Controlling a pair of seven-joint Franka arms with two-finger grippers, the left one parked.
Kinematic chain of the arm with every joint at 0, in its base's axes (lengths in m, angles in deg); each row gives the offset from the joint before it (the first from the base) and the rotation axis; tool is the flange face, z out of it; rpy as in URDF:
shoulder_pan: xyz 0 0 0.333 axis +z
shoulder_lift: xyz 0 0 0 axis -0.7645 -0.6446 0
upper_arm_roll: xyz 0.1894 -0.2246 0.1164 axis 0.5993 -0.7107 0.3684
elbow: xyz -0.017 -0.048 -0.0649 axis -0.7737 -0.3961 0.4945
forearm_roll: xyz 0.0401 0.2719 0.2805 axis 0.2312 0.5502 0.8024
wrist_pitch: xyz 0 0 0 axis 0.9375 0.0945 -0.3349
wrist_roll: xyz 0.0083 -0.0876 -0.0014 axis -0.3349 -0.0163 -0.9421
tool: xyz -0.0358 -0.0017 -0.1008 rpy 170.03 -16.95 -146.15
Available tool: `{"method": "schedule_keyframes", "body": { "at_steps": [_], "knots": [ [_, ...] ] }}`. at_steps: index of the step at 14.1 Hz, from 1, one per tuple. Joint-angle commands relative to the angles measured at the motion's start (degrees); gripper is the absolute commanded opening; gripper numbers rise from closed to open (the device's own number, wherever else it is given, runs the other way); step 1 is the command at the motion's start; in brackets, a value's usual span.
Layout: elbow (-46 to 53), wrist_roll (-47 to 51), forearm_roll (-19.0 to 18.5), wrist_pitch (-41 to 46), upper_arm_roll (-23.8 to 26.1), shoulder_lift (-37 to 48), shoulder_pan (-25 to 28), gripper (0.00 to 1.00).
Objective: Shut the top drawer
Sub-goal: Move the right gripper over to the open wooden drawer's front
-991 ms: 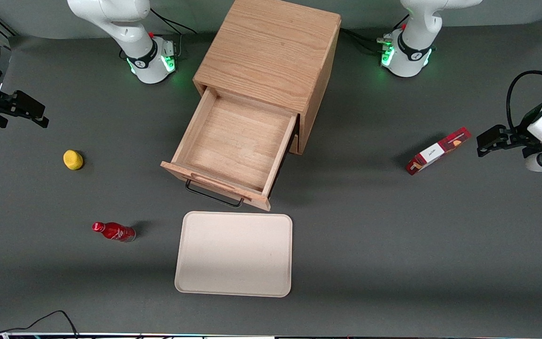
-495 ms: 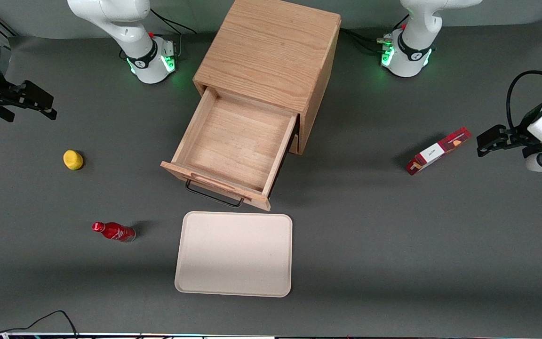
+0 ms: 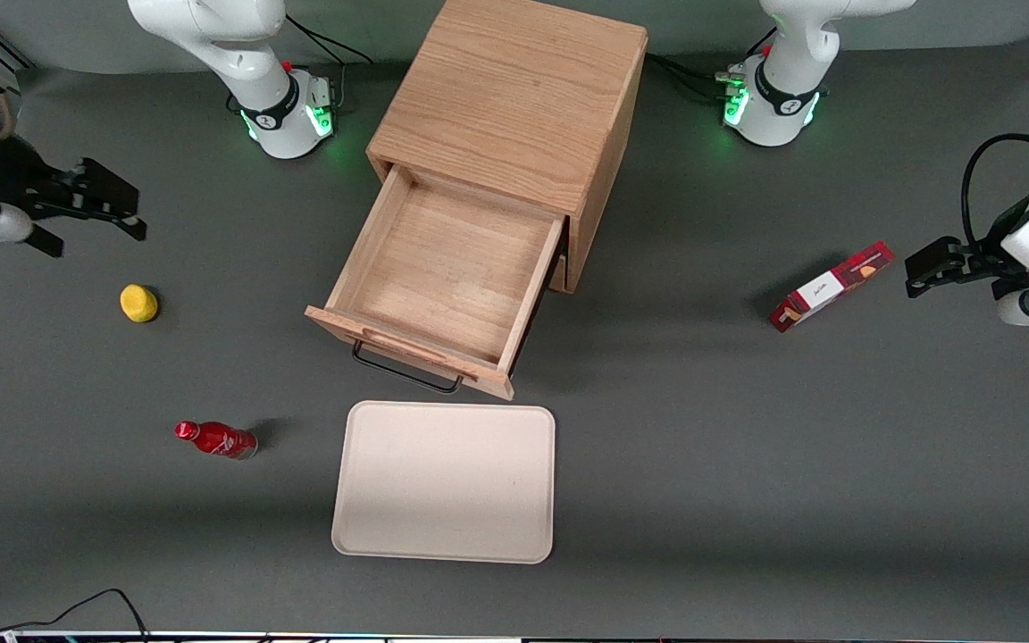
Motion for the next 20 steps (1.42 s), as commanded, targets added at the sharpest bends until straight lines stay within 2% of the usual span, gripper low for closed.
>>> {"method": "schedule_keyframes", "body": {
  "at_steps": [1,3,5,8,9,11,15,20],
  "knots": [
    [14.6,-0.7,-2.1,2.3,2.4,-10.7,3.2,1.0],
    [18.9,-0.7,-2.3,1.1,2.4,-14.2,5.8,1.0],
    [18.9,-0.8,-1.9,-2.7,3.1,-14.8,7.0,1.0],
    [17.0,-1.3,-1.9,-3.8,8.0,-16.0,6.4,1.0],
    [16.8,-5.1,-2.8,-3.8,7.8,-16.1,6.8,1.0],
    [16.6,-20.1,-8.1,-3.5,8.2,-16.1,7.3,1.0],
    [16.5,-31.8,-8.0,-3.3,9.6,-20.6,7.1,1.0],
    [17.3,-38.1,-7.9,-3.4,9.5,-24.5,7.1,1.0]
  ]
}}
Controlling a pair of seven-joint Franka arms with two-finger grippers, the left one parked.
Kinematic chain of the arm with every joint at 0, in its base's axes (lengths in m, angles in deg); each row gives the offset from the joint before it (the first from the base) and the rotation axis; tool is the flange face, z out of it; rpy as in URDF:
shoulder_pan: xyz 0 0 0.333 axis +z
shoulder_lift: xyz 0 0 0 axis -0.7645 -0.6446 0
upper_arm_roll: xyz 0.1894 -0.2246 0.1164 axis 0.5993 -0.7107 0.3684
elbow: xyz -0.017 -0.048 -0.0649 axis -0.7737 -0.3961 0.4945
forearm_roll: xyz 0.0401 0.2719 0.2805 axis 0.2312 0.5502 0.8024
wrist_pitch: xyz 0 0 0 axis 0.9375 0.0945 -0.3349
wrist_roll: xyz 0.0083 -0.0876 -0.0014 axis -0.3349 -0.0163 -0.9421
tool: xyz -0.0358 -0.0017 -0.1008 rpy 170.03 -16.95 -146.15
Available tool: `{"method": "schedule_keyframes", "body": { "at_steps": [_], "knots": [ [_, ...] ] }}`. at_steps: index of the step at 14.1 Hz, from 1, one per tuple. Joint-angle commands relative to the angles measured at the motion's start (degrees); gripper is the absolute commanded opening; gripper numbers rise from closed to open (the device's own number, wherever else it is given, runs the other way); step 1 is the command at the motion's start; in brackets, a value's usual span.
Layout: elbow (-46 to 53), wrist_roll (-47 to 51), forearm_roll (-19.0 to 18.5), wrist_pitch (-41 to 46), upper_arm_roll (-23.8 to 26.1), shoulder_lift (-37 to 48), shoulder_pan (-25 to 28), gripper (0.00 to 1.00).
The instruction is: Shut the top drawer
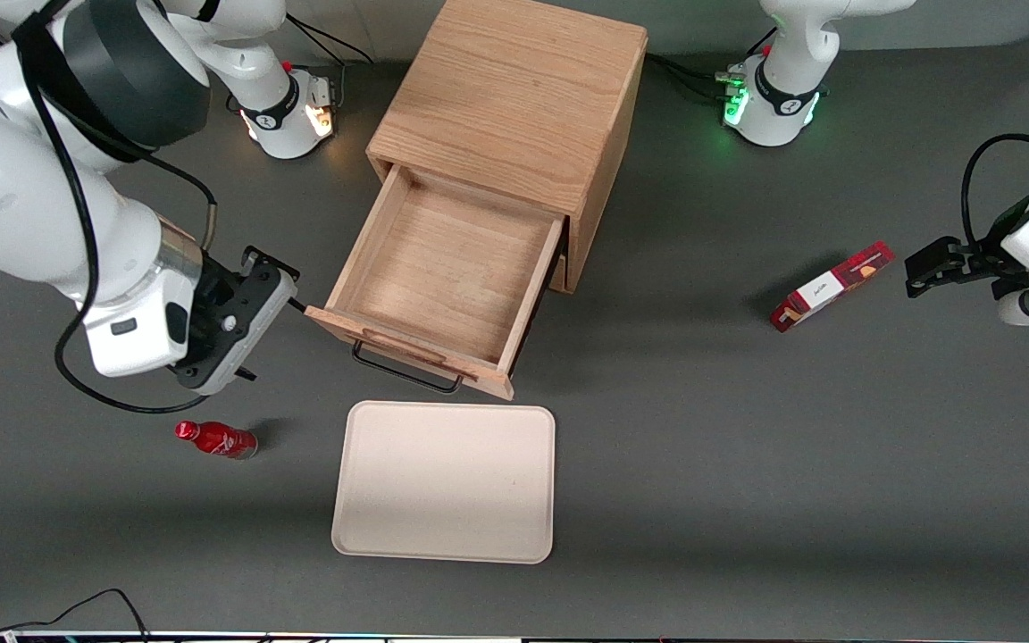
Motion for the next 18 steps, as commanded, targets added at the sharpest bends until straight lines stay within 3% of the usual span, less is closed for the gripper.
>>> {"method": "schedule_keyframes", "body": {
  "at_steps": [1,9,18],
  "knots": [
    [2.0,-3.4,-1.5,0.7,0.7,-2.9,0.1,1.0],
    [3.3,-1.4,5.7,0.1,0.6,-11.6,-0.7,1.0],
    [5.0,5.2,7.3,-0.4,0.3,-16.1,1.3,1.0]
  ]
}}
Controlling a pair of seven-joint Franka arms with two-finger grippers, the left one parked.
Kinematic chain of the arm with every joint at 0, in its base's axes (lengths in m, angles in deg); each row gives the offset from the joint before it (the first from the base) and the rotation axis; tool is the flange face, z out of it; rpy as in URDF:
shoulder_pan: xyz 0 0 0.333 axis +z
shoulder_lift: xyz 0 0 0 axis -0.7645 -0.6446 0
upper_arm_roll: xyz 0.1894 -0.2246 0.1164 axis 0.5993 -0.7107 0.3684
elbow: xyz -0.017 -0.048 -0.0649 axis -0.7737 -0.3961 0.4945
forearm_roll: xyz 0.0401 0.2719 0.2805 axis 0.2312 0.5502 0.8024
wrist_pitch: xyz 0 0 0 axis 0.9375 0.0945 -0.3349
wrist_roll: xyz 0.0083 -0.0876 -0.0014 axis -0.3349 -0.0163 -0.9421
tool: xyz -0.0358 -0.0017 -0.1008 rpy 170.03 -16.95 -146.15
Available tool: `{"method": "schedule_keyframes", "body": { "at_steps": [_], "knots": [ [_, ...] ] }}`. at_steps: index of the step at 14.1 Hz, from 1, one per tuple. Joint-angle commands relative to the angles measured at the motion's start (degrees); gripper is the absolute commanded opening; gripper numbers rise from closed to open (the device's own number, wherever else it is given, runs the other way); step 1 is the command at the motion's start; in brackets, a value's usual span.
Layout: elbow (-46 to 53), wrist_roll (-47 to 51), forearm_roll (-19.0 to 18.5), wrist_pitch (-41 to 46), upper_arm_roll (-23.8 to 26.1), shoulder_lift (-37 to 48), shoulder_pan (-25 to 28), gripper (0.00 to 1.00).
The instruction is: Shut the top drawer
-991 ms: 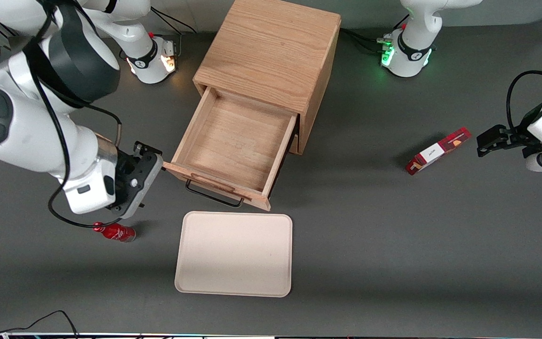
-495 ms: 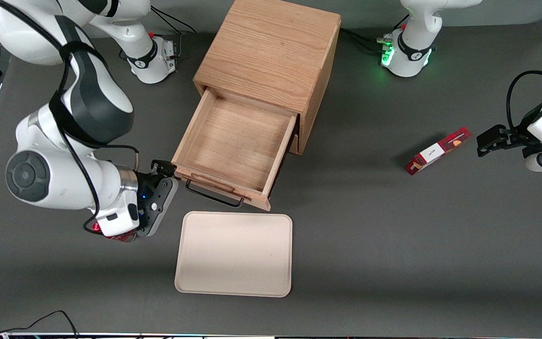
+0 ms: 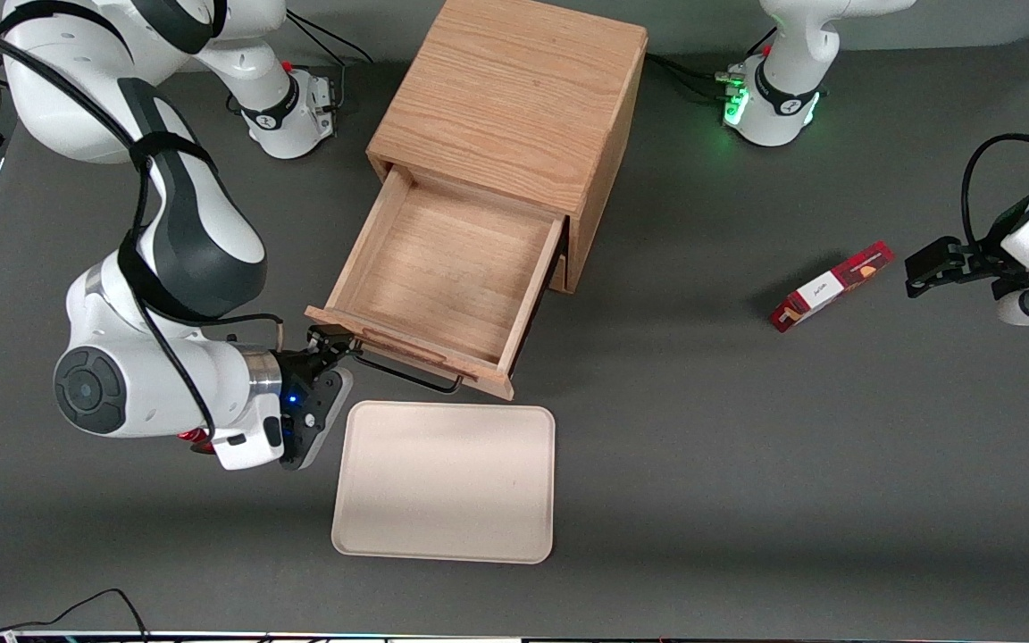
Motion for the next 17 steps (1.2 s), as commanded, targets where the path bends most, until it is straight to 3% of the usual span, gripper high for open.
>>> {"method": "schedule_keyframes", "body": {
  "at_steps": [1,17],
  "knots": [
    [2.7,3.2,0.7,-0.4,0.1,-1.8,1.5,1.0],
    [2.0,7.2,0.3,-3.2,0.0,-5.5,3.3,1.0]
  ]
}}
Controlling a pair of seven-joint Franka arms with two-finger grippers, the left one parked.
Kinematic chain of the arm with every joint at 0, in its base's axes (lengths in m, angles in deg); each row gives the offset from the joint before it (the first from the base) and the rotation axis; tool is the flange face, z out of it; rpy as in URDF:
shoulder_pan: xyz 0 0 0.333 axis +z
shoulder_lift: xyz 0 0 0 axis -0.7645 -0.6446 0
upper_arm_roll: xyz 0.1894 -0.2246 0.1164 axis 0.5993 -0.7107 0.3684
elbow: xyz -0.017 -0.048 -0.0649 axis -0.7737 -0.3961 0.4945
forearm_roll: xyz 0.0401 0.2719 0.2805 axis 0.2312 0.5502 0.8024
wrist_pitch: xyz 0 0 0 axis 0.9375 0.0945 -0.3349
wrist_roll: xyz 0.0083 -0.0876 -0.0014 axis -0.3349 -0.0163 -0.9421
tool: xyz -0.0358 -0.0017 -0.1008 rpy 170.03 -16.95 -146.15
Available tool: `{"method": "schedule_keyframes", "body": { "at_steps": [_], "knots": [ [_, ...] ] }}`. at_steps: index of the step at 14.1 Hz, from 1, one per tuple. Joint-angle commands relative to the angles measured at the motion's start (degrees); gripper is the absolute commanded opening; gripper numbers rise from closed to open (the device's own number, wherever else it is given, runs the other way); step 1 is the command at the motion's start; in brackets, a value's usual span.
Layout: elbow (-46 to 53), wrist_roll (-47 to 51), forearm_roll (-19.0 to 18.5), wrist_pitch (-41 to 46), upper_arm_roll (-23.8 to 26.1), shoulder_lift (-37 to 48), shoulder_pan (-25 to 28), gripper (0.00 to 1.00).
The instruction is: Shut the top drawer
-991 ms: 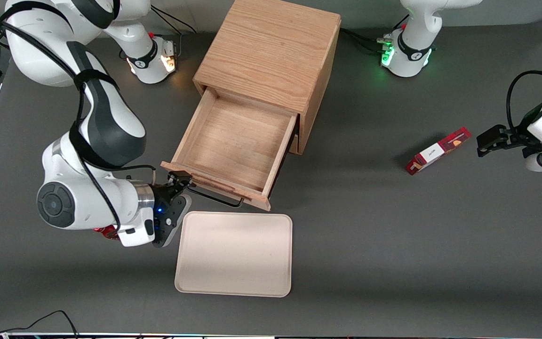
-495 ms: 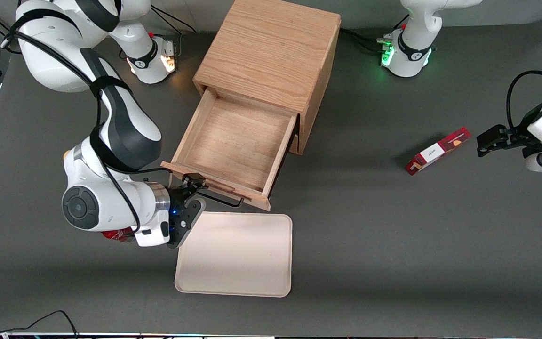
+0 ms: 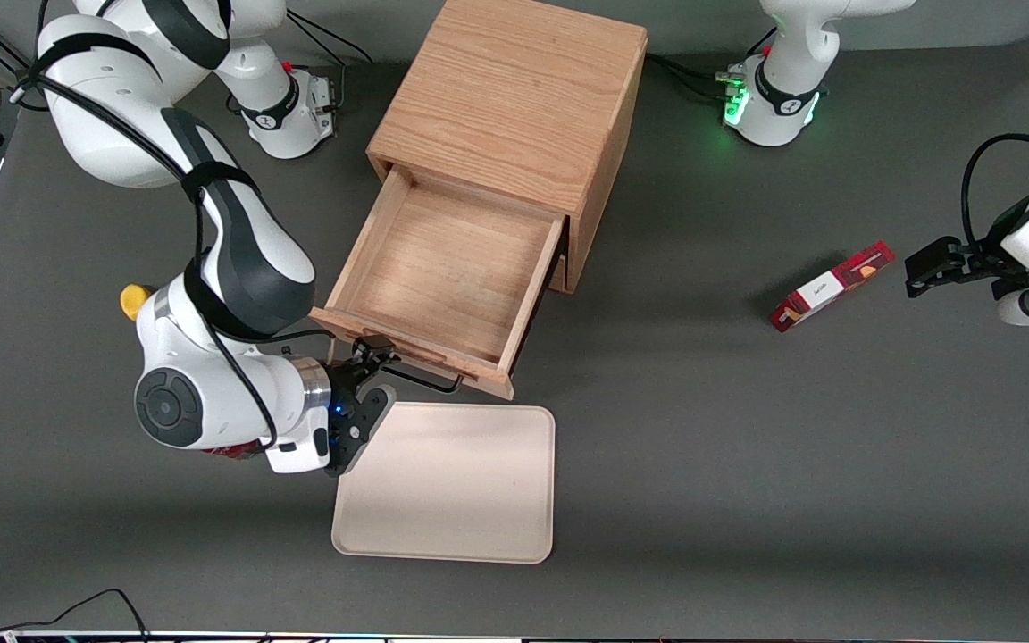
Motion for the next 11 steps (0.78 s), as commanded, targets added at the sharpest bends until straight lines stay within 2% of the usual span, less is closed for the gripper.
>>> {"method": "schedule_keyframes", "body": {
  "at_steps": [1,7,11],
  "knots": [
    [1.8,1.5,0.2,0.1,0.0,-1.2,0.9,1.0],
    [1.3,1.5,-0.6,0.1,0.0,-1.5,1.0,1.0],
    [0.6,1.4,-2.7,-0.3,0.0,-2.1,2.0,1.0]
  ]
}}
